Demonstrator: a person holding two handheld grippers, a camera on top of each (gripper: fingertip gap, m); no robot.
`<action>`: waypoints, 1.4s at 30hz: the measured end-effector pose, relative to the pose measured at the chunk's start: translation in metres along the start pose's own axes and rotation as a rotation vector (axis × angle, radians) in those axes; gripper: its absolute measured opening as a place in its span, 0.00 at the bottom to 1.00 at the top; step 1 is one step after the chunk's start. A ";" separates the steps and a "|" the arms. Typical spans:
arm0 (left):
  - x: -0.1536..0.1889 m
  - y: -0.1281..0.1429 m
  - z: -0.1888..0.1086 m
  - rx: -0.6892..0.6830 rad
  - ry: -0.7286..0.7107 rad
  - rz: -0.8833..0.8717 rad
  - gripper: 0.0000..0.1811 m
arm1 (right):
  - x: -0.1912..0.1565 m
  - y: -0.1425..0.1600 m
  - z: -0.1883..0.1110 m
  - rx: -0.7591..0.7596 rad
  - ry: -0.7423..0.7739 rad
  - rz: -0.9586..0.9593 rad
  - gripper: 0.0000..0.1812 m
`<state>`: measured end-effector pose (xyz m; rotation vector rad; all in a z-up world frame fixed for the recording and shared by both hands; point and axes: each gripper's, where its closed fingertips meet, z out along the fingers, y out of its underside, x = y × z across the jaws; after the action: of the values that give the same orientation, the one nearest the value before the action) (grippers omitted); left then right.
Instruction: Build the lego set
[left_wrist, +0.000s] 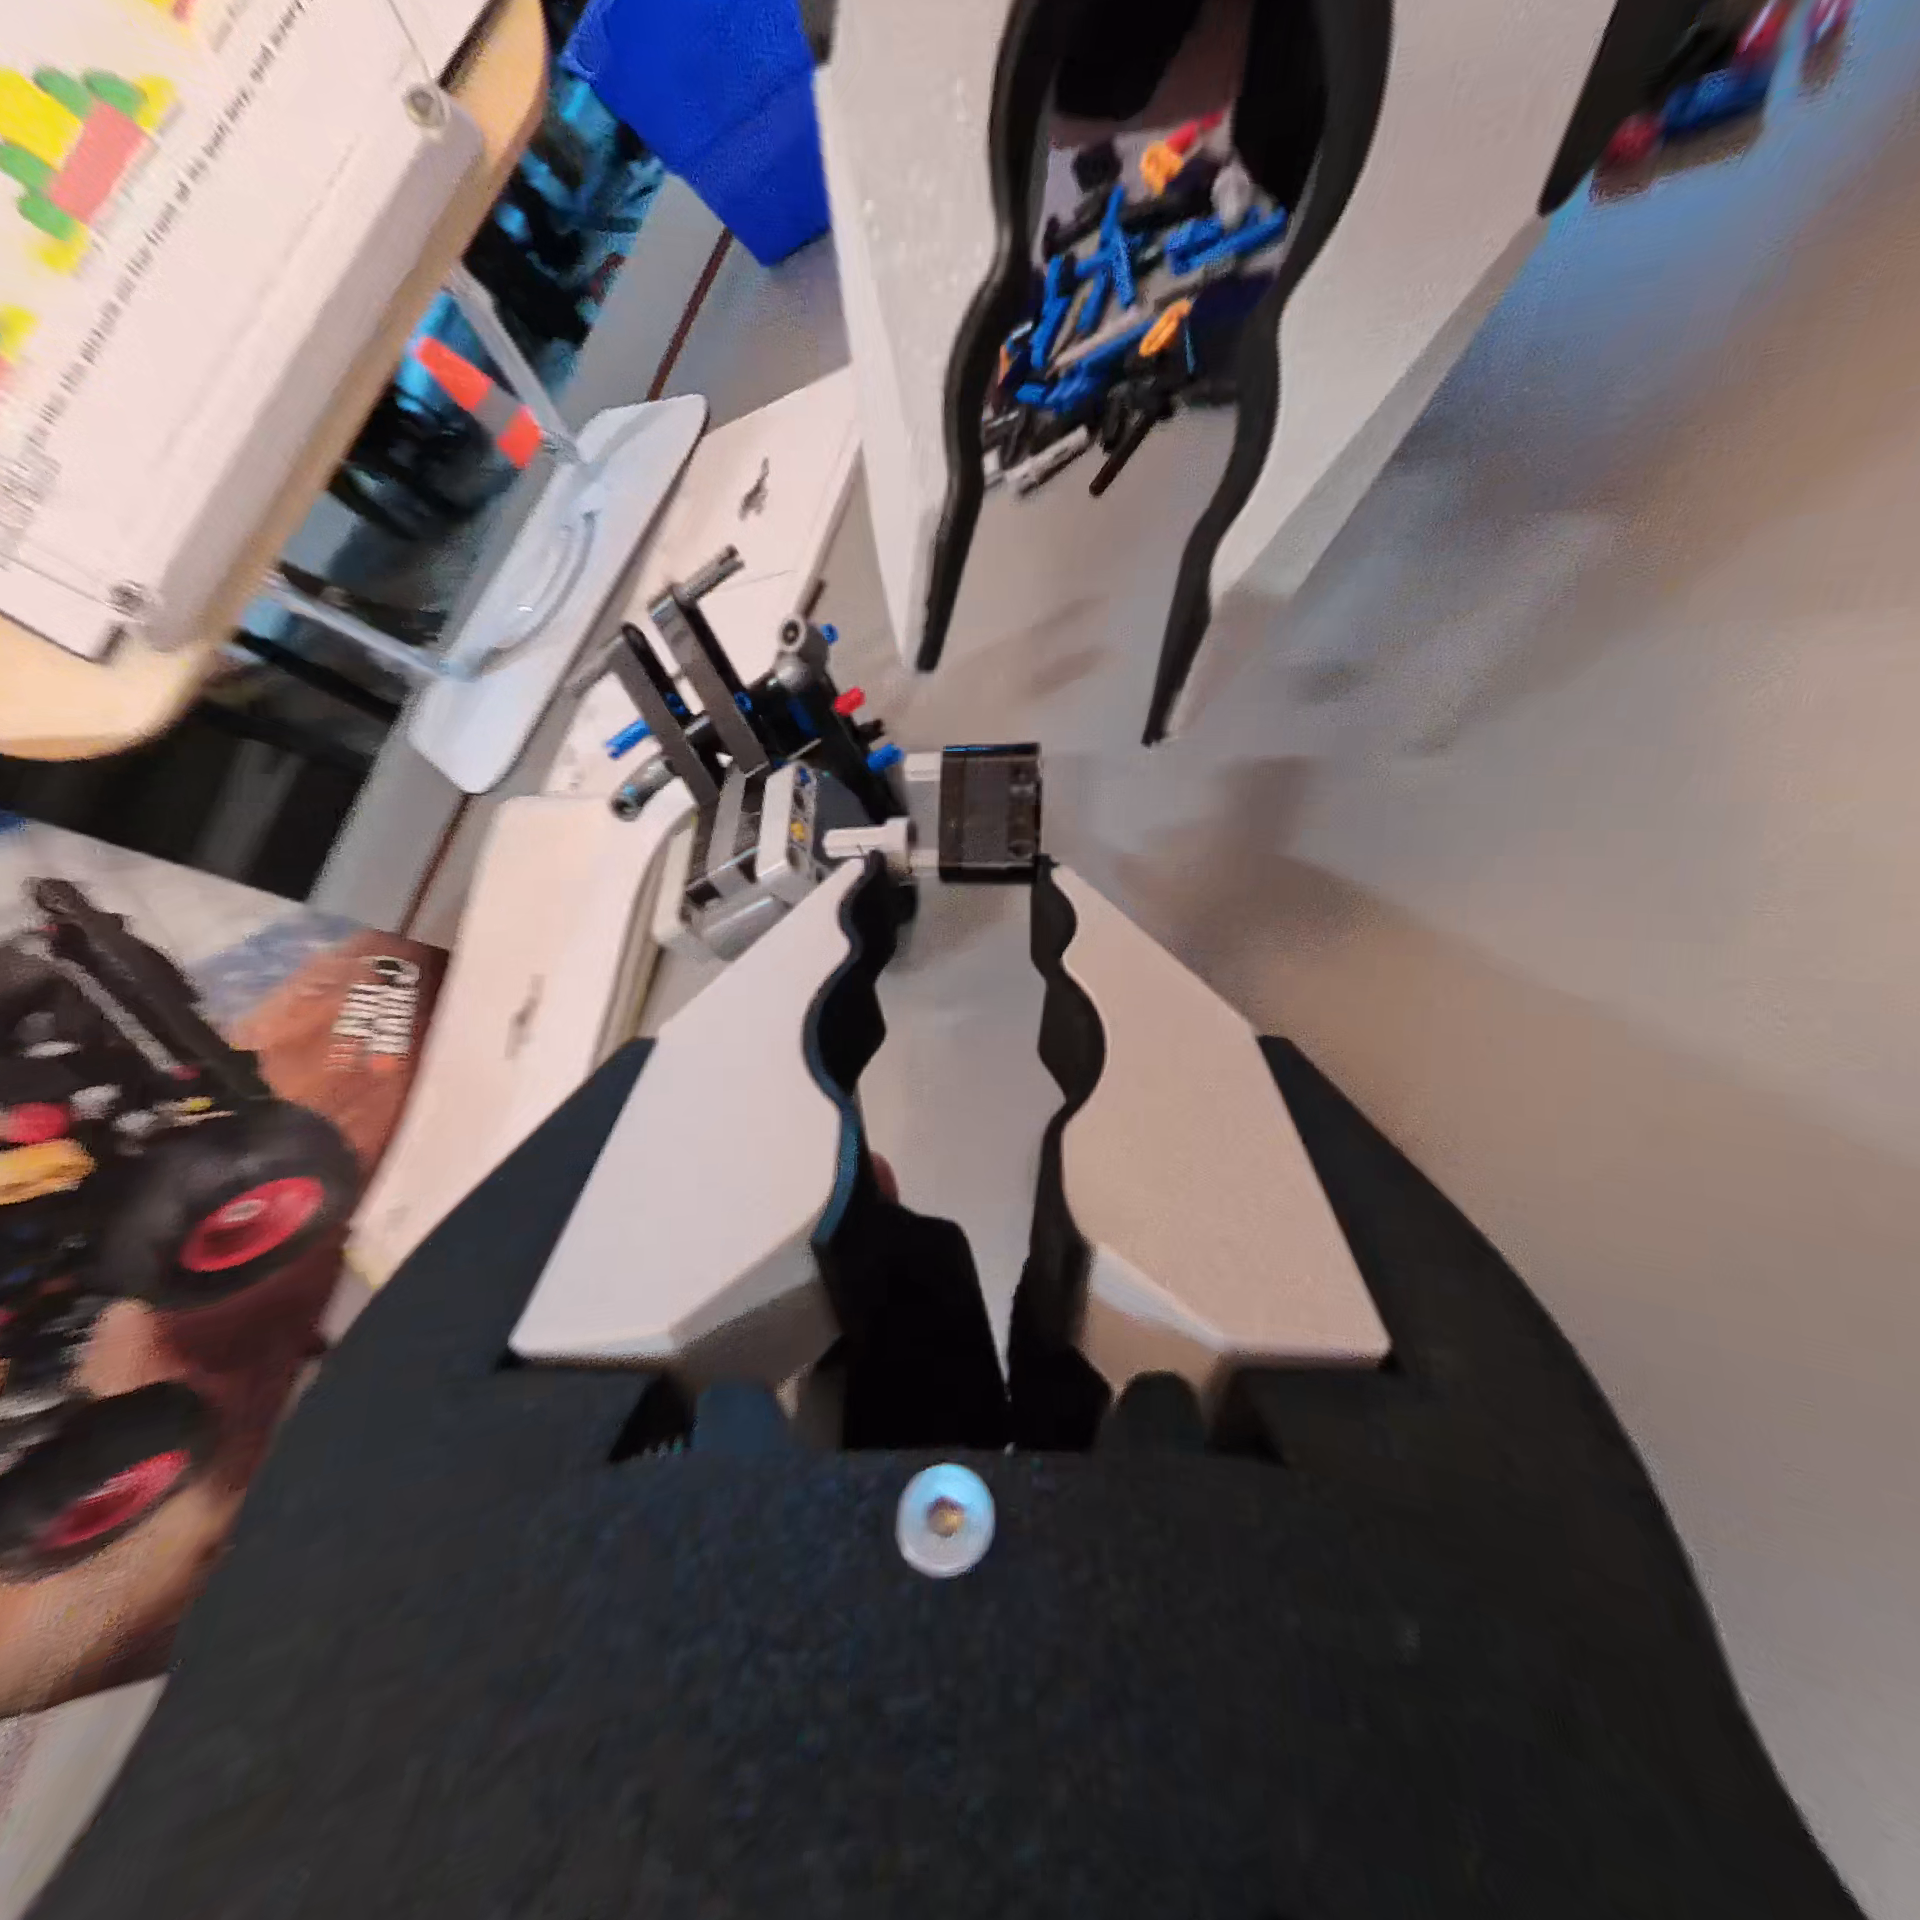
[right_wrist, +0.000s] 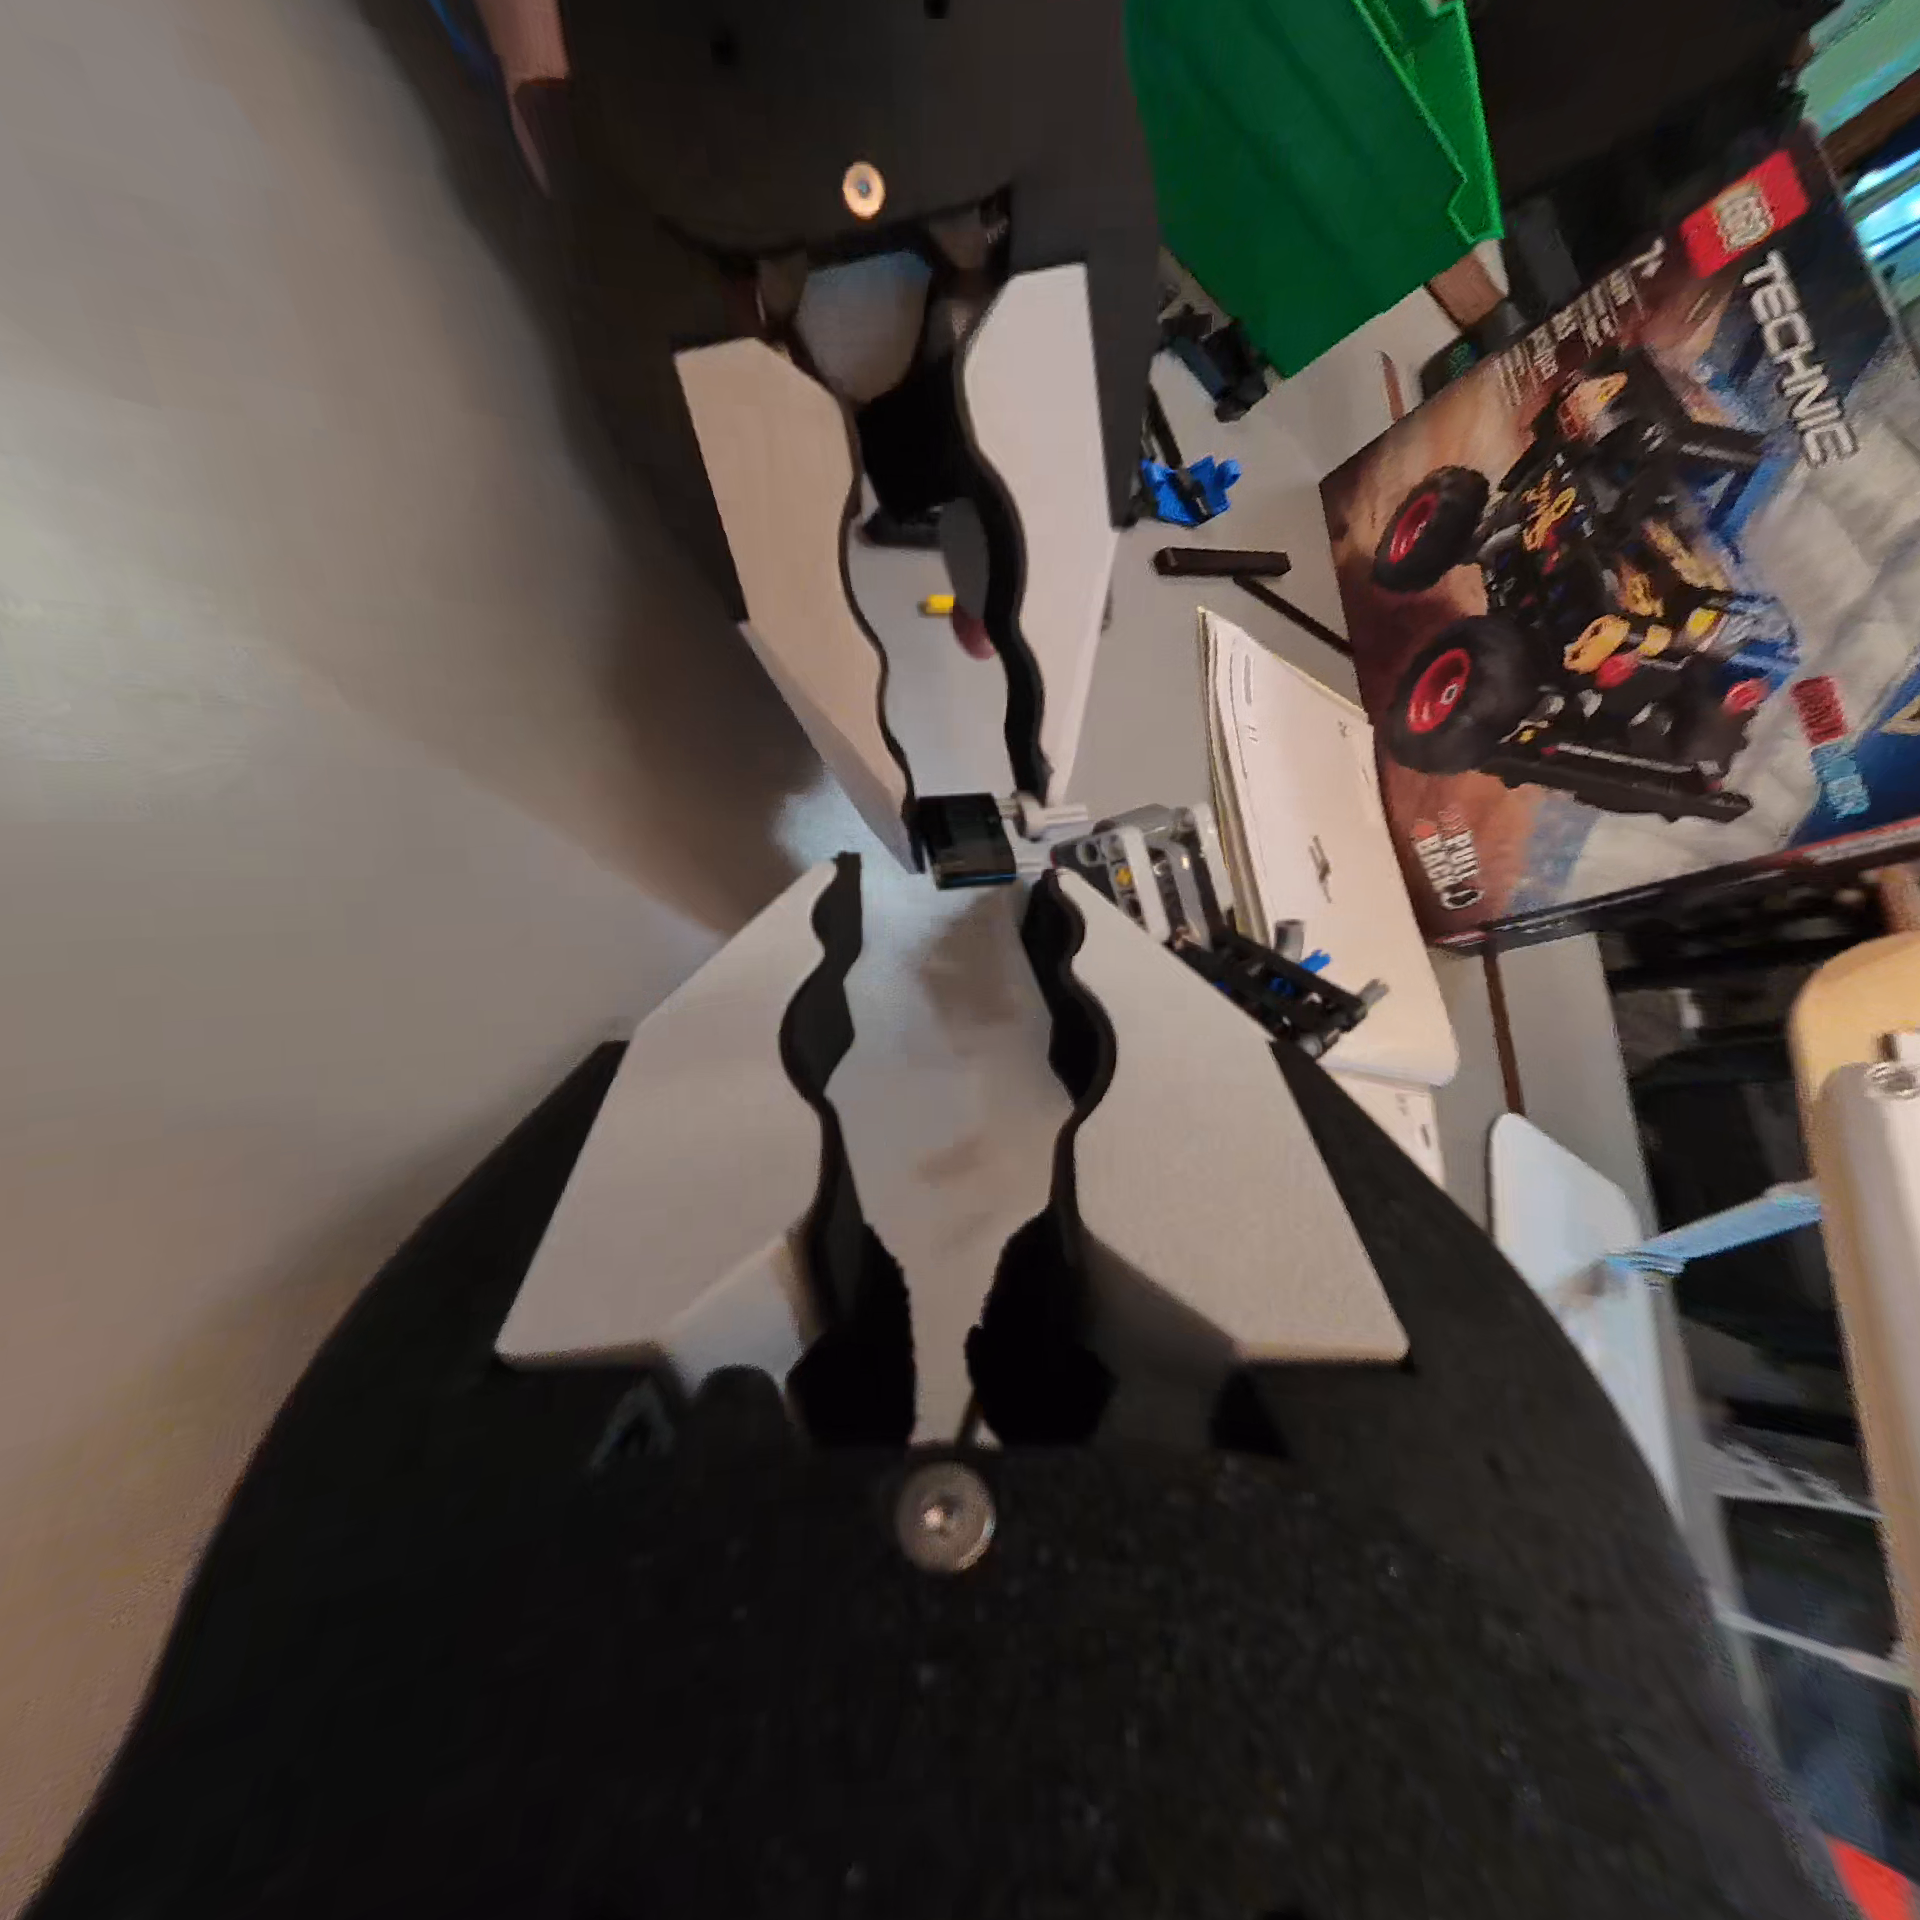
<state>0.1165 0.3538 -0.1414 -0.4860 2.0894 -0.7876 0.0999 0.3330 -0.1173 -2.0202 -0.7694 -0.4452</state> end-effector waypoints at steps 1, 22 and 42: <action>0.002 -0.003 -0.001 0.033 0.047 -0.055 0.13 | 0.003 -0.001 -0.002 0.032 -0.004 0.040 0.19; 0.010 -0.048 -0.024 0.347 0.243 -0.292 0.13 | 0.007 -0.033 -0.020 0.388 -0.209 0.399 0.13; 0.011 -0.047 -0.023 0.334 0.260 -0.317 0.21 | 0.002 -0.031 -0.016 0.324 -0.118 0.251 0.13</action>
<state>0.0943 0.3216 -0.1053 -0.5589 2.0787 -1.4230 0.0800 0.3326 -0.0882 -1.8161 -0.6033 -0.0515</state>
